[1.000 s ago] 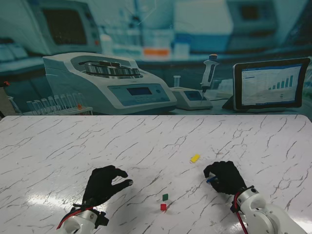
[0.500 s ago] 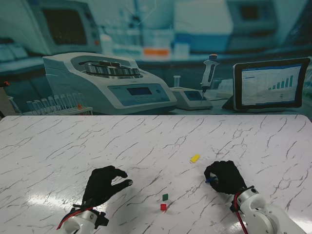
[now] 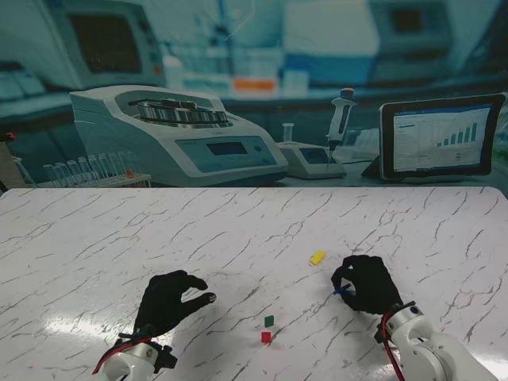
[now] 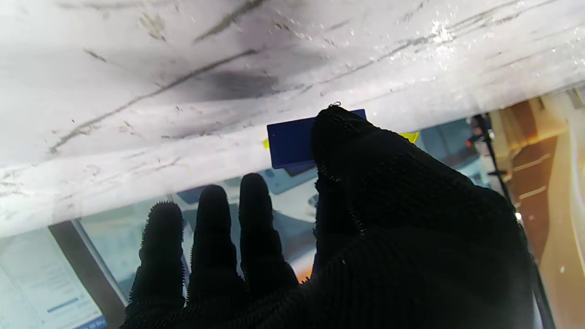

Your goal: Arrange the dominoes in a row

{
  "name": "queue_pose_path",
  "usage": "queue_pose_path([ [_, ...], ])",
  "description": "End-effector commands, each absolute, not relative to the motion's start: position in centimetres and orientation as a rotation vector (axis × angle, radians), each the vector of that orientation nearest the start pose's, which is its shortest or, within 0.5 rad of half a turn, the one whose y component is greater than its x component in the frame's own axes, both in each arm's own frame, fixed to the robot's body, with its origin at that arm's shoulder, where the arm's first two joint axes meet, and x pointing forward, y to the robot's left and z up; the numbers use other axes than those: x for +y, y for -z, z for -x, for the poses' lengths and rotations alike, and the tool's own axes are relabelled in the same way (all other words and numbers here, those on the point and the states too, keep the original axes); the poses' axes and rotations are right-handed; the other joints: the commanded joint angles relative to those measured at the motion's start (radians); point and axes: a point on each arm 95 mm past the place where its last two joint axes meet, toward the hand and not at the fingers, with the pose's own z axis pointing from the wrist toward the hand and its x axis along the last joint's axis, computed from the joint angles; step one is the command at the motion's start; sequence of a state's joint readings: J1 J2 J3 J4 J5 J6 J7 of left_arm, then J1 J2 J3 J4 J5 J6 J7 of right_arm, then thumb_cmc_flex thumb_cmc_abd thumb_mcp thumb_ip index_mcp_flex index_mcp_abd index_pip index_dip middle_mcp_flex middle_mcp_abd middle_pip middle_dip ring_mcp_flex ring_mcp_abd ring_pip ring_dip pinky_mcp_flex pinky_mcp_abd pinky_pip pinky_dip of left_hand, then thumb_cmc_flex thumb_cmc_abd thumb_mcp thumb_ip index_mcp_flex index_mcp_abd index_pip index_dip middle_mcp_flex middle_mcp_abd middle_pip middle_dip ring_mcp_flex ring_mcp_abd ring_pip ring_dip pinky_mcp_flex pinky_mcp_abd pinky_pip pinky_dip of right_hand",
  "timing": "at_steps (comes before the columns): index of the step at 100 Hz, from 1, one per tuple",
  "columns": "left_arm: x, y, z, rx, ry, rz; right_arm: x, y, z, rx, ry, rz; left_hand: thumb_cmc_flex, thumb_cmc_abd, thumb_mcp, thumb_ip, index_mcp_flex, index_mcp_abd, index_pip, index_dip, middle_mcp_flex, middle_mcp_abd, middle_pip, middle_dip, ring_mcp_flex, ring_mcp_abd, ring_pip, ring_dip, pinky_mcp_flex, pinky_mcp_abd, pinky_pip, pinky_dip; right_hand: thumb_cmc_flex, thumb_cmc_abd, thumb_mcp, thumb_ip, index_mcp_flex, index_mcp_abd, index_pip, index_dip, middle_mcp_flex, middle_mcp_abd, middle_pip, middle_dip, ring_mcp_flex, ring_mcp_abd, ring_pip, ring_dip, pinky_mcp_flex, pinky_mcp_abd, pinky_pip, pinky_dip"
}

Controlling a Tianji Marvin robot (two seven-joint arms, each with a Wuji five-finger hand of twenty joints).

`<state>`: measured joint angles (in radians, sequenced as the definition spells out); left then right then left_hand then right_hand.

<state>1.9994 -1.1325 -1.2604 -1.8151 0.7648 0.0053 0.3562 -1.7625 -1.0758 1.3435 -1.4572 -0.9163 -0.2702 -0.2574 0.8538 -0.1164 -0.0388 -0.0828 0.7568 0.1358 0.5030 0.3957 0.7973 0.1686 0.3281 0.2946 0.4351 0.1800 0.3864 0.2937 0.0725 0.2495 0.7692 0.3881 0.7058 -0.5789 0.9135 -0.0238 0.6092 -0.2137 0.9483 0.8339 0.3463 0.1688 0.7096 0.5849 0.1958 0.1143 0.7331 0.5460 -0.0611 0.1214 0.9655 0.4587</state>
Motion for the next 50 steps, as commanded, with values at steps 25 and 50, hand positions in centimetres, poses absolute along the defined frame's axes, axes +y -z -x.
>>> queue_pose_path([
  [25, -1.6, 35.9, -26.9, 1.121, 1.747, 1.54, -5.1, 38.4, -33.5, 1.405, -1.651, -1.279, -0.006, 0.018, -0.022, -0.016, 0.016, -0.021, 0.001, 0.012, 0.011, -0.015, 0.015, 0.013, 0.01, -0.011, 0.009, 0.017, -0.009, 0.015, 0.034, 0.024, -0.016, -0.096, 0.074, 0.007, 0.089, -0.052, 0.027, -0.088, -0.014, -0.024, 0.215, 0.163, -0.026, -0.001, 0.193, 0.086, -0.013, 0.032, 0.073, 0.053],
  [50, -1.6, 35.8, -26.9, 1.121, 1.745, 1.541, -4.6, 38.0, -33.2, 1.375, -1.685, -1.272, -0.003, 0.018, -0.021, -0.016, 0.018, -0.02, 0.006, 0.015, 0.016, -0.017, 0.019, 0.016, 0.015, -0.013, 0.011, 0.02, -0.008, 0.017, 0.036, 0.025, -0.006, -0.099, 0.084, 0.004, 0.089, 0.002, 0.059, -0.103, 0.379, -0.118, 0.453, 0.397, 0.243, -0.082, 0.383, 0.224, 0.037, 0.038, 0.167, 0.045],
])
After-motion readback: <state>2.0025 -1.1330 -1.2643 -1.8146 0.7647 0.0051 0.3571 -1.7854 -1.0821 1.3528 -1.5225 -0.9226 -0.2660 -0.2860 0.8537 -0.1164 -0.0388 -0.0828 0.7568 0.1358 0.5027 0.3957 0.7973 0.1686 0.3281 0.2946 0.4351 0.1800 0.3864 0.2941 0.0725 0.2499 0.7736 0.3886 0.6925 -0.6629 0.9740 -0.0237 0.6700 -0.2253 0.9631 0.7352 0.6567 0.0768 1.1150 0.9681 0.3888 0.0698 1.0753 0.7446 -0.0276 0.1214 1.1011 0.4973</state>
